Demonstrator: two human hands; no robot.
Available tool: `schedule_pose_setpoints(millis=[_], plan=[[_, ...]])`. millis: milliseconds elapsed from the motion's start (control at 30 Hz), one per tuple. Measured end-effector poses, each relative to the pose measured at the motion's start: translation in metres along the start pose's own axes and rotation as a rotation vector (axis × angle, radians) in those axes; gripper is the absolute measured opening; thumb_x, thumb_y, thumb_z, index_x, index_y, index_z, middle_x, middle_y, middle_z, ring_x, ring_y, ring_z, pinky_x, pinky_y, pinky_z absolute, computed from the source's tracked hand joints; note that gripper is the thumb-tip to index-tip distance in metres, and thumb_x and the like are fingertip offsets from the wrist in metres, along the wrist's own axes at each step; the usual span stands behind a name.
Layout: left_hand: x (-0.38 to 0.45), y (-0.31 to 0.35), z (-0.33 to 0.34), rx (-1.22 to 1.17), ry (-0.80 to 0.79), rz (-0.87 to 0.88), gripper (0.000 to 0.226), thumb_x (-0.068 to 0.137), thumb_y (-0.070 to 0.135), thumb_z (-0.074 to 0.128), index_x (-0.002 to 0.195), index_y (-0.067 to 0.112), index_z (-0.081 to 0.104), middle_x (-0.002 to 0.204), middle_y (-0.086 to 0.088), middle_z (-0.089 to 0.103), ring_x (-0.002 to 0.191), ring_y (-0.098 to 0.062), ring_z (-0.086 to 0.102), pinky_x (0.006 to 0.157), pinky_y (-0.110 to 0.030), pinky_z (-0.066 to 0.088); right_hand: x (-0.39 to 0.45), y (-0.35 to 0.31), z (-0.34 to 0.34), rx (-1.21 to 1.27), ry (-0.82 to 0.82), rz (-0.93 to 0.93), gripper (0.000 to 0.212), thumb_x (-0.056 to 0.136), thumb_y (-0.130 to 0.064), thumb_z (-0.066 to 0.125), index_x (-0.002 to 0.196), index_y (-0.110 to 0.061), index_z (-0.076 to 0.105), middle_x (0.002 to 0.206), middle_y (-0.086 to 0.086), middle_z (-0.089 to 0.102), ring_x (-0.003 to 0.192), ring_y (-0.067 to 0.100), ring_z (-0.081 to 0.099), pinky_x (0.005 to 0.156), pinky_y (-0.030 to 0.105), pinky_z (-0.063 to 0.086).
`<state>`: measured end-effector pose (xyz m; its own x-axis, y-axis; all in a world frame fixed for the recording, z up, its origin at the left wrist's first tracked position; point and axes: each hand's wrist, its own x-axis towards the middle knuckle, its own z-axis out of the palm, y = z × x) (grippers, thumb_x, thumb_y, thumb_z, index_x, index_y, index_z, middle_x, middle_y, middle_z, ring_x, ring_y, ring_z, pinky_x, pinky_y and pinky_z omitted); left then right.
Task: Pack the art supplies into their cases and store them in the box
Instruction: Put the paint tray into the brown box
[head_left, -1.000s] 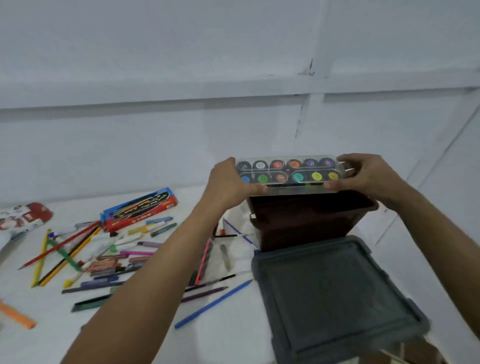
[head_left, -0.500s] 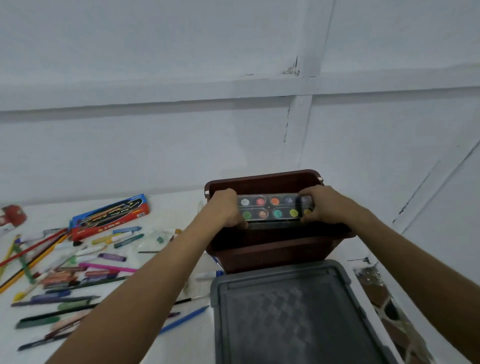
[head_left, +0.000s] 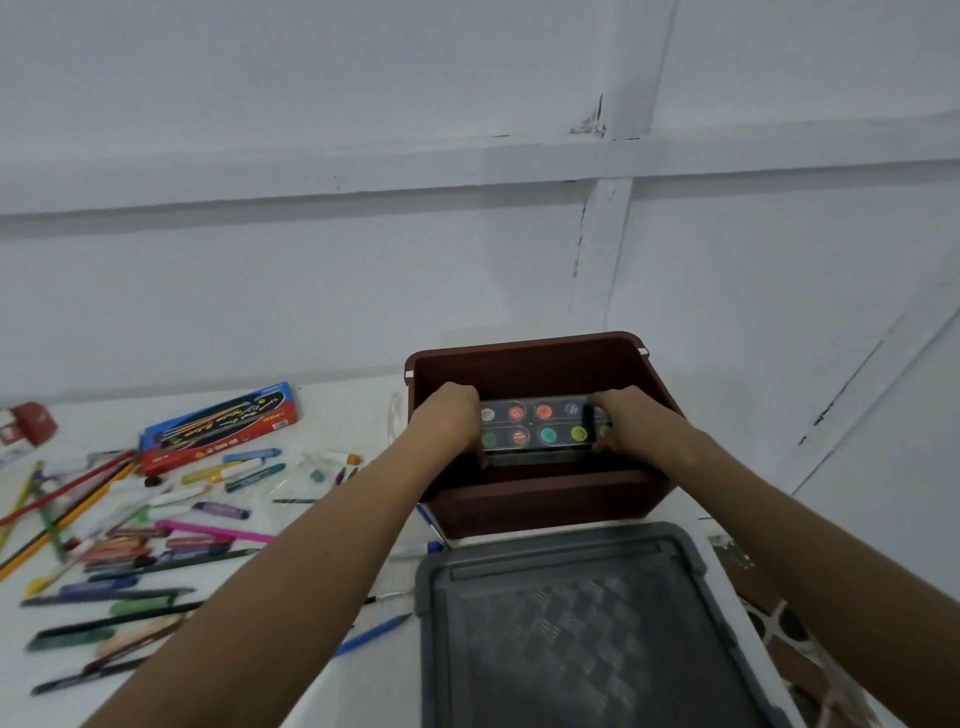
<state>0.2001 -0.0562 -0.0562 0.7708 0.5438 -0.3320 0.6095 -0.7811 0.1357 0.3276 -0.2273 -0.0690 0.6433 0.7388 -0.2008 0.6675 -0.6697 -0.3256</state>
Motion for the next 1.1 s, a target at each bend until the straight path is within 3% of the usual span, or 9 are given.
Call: schedule_pose_setpoints(millis=[100, 267, 367, 467, 533, 700, 967, 1100], plan=[[0.001, 0.000, 0.006, 0.030, 0.007, 0.020, 0.058, 0.067, 0.032, 0.084, 0.112, 0.006, 0.059, 0.095, -0.006, 0.059, 0.081, -0.020, 0.056, 0.079, -0.033, 0.051, 0.003, -0.003, 0.002, -0.081, -0.055, 0.034, 0.053, 0.082, -0.019, 0.071, 0.130, -0.015, 0.052, 0.125, 0.010, 0.057, 0.110, 0.025, 0.058, 0.091, 0.031, 0.045], [-0.001, -0.003, 0.022, 0.064, 0.135, 0.063, 0.028, 0.085, 0.016, 0.067, 0.111, 0.007, 0.062, 0.106, -0.011, 0.062, 0.088, -0.025, 0.063, 0.071, -0.032, 0.049, 0.010, -0.009, 0.004, -0.147, -0.096, 0.059, 0.049, 0.088, -0.023, 0.064, 0.133, -0.016, 0.049, 0.125, 0.011, 0.056, 0.108, 0.026, 0.058, 0.089, 0.032, 0.046], [-0.002, -0.005, 0.022, 0.084, 0.152, 0.092, 0.029, 0.084, 0.017, 0.069, 0.110, 0.008, 0.060, 0.107, -0.011, 0.061, 0.090, -0.025, 0.063, 0.071, -0.032, 0.049, 0.008, -0.006, 0.004, -0.133, -0.061, 0.029, 0.047, 0.087, -0.019, 0.064, 0.133, -0.016, 0.051, 0.128, 0.011, 0.052, 0.110, 0.026, 0.056, 0.093, 0.033, 0.045], [-0.003, -0.005, 0.019, 0.115, 0.169, 0.125, 0.031, 0.084, 0.017, 0.070, 0.111, 0.008, 0.060, 0.107, -0.011, 0.062, 0.091, -0.026, 0.063, 0.072, -0.032, 0.050, 0.009, -0.003, 0.003, -0.126, 0.086, 0.004, 0.023, 0.084, -0.011, 0.065, 0.106, -0.010, 0.061, 0.122, 0.014, 0.050, 0.100, 0.025, 0.056, 0.091, 0.031, 0.046], [-0.003, -0.004, 0.019, 0.161, 0.168, 0.157, 0.030, 0.085, 0.019, 0.068, 0.111, 0.008, 0.059, 0.108, -0.011, 0.062, 0.092, -0.027, 0.063, 0.072, -0.034, 0.050, 0.010, -0.003, 0.002, -0.143, 0.088, 0.022, 0.014, 0.082, -0.010, 0.067, 0.094, -0.007, 0.062, 0.114, 0.014, 0.058, 0.096, 0.025, 0.059, 0.088, 0.031, 0.049], [-0.001, -0.004, 0.020, 0.169, 0.128, 0.212, 0.032, 0.087, 0.023, 0.065, 0.115, 0.008, 0.059, 0.111, -0.012, 0.061, 0.096, -0.027, 0.062, 0.072, -0.032, 0.046, 0.010, -0.005, 0.007, -0.134, -0.074, 0.015, 0.042, 0.085, -0.019, 0.067, 0.122, -0.004, 0.054, 0.119, 0.012, 0.060, 0.106, 0.024, 0.060, 0.092, 0.029, 0.047], [0.001, -0.004, 0.021, 0.119, 0.085, 0.172, 0.034, 0.086, 0.015, 0.067, 0.118, 0.008, 0.057, 0.110, -0.012, 0.060, 0.095, -0.027, 0.062, 0.084, -0.038, 0.054, 0.015, 0.000, 0.010, -0.123, -0.070, 0.029, 0.040, 0.085, -0.022, 0.067, 0.120, -0.004, 0.059, 0.119, 0.011, 0.062, 0.106, 0.023, 0.059, 0.090, 0.028, 0.046], [-0.004, -0.004, 0.010, 0.114, 0.049, 0.164, 0.037, 0.084, 0.016, 0.069, 0.118, 0.005, 0.056, 0.112, -0.012, 0.060, 0.095, -0.027, 0.062, 0.076, -0.033, 0.050, 0.014, -0.001, 0.005, -0.071, -0.086, -0.029, 0.026, 0.084, -0.020, 0.068, 0.107, -0.008, 0.069, 0.116, 0.008, 0.063, 0.104, 0.020, 0.059, 0.090, 0.029, 0.048]])
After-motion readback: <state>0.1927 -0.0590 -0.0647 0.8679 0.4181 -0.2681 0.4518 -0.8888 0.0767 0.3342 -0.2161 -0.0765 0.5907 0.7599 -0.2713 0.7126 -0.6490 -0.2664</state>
